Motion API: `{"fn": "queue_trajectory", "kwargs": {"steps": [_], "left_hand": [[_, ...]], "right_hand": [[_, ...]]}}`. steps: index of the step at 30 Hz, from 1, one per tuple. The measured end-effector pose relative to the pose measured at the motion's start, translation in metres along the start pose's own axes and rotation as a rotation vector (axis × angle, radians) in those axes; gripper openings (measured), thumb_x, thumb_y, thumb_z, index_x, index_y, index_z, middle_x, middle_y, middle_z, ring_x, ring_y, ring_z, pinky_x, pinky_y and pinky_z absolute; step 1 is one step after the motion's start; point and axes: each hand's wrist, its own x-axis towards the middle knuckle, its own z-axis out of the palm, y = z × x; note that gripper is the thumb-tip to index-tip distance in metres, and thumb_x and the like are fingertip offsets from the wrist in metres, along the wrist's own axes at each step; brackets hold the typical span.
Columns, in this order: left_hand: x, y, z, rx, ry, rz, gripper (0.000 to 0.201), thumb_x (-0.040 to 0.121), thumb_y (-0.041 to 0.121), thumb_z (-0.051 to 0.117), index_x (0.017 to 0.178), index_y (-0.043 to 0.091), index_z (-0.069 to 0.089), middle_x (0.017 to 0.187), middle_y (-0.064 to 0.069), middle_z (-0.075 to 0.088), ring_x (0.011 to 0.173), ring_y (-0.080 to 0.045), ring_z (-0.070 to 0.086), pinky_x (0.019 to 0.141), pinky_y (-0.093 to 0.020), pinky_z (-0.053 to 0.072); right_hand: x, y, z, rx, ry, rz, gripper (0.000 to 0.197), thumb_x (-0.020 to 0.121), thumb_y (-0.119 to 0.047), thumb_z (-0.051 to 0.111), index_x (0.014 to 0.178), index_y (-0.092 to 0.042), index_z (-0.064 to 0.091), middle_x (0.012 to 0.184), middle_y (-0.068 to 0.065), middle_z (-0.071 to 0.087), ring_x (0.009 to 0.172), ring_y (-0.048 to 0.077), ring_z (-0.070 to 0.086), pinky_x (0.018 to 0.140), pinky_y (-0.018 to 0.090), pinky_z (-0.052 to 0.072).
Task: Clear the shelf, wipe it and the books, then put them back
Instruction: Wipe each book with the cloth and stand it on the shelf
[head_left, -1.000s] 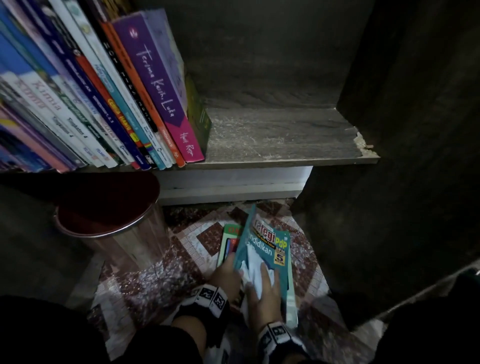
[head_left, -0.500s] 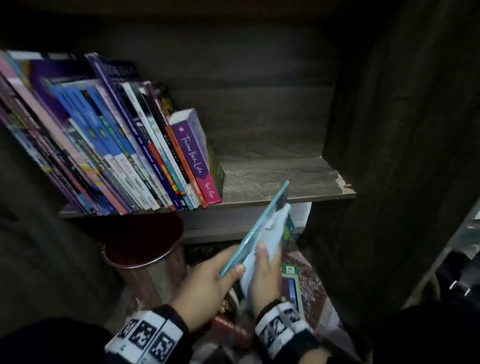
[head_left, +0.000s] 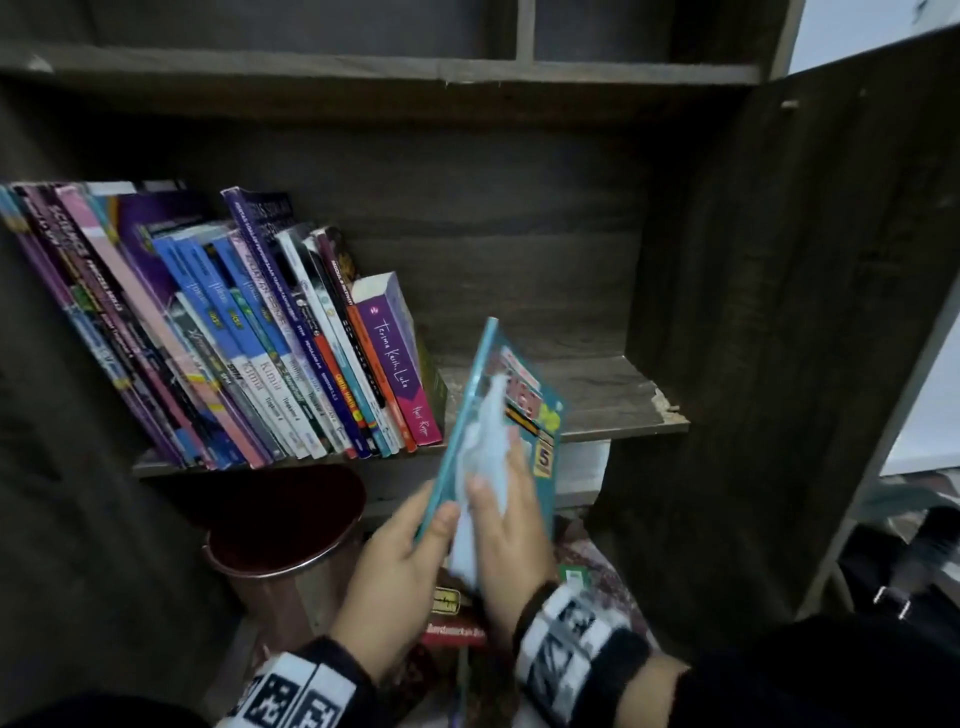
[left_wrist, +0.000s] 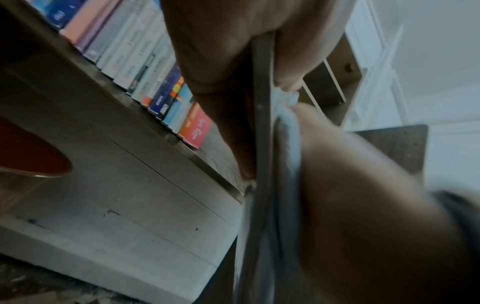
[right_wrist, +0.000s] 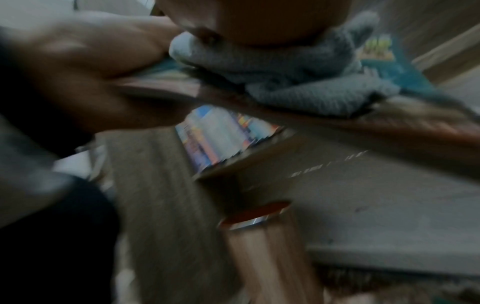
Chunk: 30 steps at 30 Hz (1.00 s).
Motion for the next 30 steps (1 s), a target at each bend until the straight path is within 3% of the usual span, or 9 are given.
{"fn": "queue_trajectory", "kwargs": {"steps": [4, 8, 15, 18, 20, 22, 27, 29, 30], "left_hand": [[0.002, 0.006, -0.003, -0.116, 0.023, -0.043, 0.025, 0.096, 0.015, 0.044, 0.108, 0.032, 0.058, 0.09, 0.032, 0.069, 0.087, 0.013, 0.064, 0.07, -0.003, 0.045], [-0.008, -0.001, 0.006, -0.031, -0.064, -0.033, 0.029, 0.09, 0.024, 0.048, 0.117, 0.03, 0.058, 0.107, 0.029, 0.067, 0.102, 0.012, 0.06, 0.082, -0.004, 0.042], [-0.011, 0.004, -0.004, -0.027, -0.059, -0.028, 0.032, 0.092, 0.043, 0.05, 0.121, 0.034, 0.058, 0.111, 0.023, 0.068, 0.107, 0.004, 0.062, 0.088, -0.011, 0.045], [-0.006, -0.003, -0.004, -0.035, 0.006, -0.045, 0.032, 0.09, 0.045, 0.051, 0.12, 0.036, 0.058, 0.112, 0.02, 0.069, 0.108, 0.0, 0.063, 0.093, -0.021, 0.047], [-0.007, -0.008, -0.002, -0.028, -0.037, -0.047, 0.033, 0.091, 0.041, 0.05, 0.123, 0.034, 0.056, 0.116, 0.024, 0.066, 0.113, 0.004, 0.059, 0.092, -0.013, 0.044], [-0.011, -0.01, 0.001, -0.009, -0.084, -0.06, 0.034, 0.089, 0.039, 0.05, 0.122, 0.034, 0.056, 0.116, 0.029, 0.064, 0.112, 0.008, 0.057, 0.087, -0.005, 0.041], [-0.016, -0.001, 0.001, 0.019, -0.136, -0.028, 0.034, 0.087, 0.038, 0.05, 0.12, 0.037, 0.056, 0.109, 0.022, 0.068, 0.102, 0.006, 0.061, 0.083, -0.005, 0.041], [-0.014, 0.001, -0.003, -0.018, -0.104, -0.012, 0.031, 0.091, 0.038, 0.051, 0.121, 0.033, 0.057, 0.109, 0.022, 0.068, 0.102, 0.005, 0.061, 0.084, -0.007, 0.042], [-0.012, 0.001, -0.004, -0.032, -0.084, -0.001, 0.034, 0.09, 0.038, 0.051, 0.123, 0.03, 0.057, 0.111, 0.02, 0.068, 0.105, 0.003, 0.061, 0.087, -0.009, 0.044]], "right_hand": [[-0.055, 0.004, -0.011, -0.185, -0.308, -0.24, 0.055, 0.085, -0.076, 0.025, 0.136, -0.066, 0.007, 0.152, -0.037, -0.005, 0.142, -0.009, -0.007, 0.113, 0.013, 0.0], [-0.017, 0.01, -0.022, -0.147, -0.162, -0.196, 0.059, 0.085, -0.077, 0.025, 0.135, -0.07, -0.005, 0.153, -0.034, -0.005, 0.145, -0.002, -0.003, 0.118, 0.029, 0.004], [0.043, 0.03, -0.05, 0.073, 0.197, 0.225, 0.053, 0.095, -0.034, 0.053, 0.135, -0.054, 0.024, 0.157, -0.015, 0.009, 0.141, 0.004, 0.016, 0.117, 0.034, 0.022], [0.007, 0.007, -0.029, 0.019, -0.014, -0.017, 0.043, 0.096, -0.038, 0.048, 0.127, -0.06, 0.027, 0.149, -0.031, 0.013, 0.143, -0.001, 0.012, 0.119, 0.027, 0.014], [-0.016, -0.001, -0.013, -0.089, -0.141, -0.262, 0.035, 0.095, -0.059, 0.031, 0.129, -0.069, 0.027, 0.151, -0.037, 0.008, 0.144, -0.003, 0.005, 0.119, 0.024, 0.008], [-0.012, 0.003, -0.012, -0.193, -0.134, -0.326, 0.037, 0.093, -0.067, 0.02, 0.13, -0.074, 0.019, 0.152, -0.037, 0.004, 0.145, -0.002, 0.003, 0.117, 0.029, 0.008], [0.051, 0.026, -0.048, -0.014, 0.173, 0.084, 0.035, 0.102, -0.038, 0.034, 0.133, -0.053, 0.037, 0.157, -0.016, 0.017, 0.141, -0.001, 0.015, 0.114, 0.025, 0.015], [0.054, 0.037, -0.048, 0.036, 0.23, 0.266, 0.038, 0.103, -0.035, 0.034, 0.141, -0.041, 0.037, 0.158, -0.005, 0.023, 0.141, 0.008, 0.023, 0.111, 0.022, 0.017], [0.047, 0.038, -0.042, 0.031, 0.219, 0.286, 0.038, 0.102, -0.039, 0.034, 0.139, -0.046, 0.034, 0.157, -0.004, 0.025, 0.141, 0.011, 0.026, 0.114, 0.027, 0.017]]}}
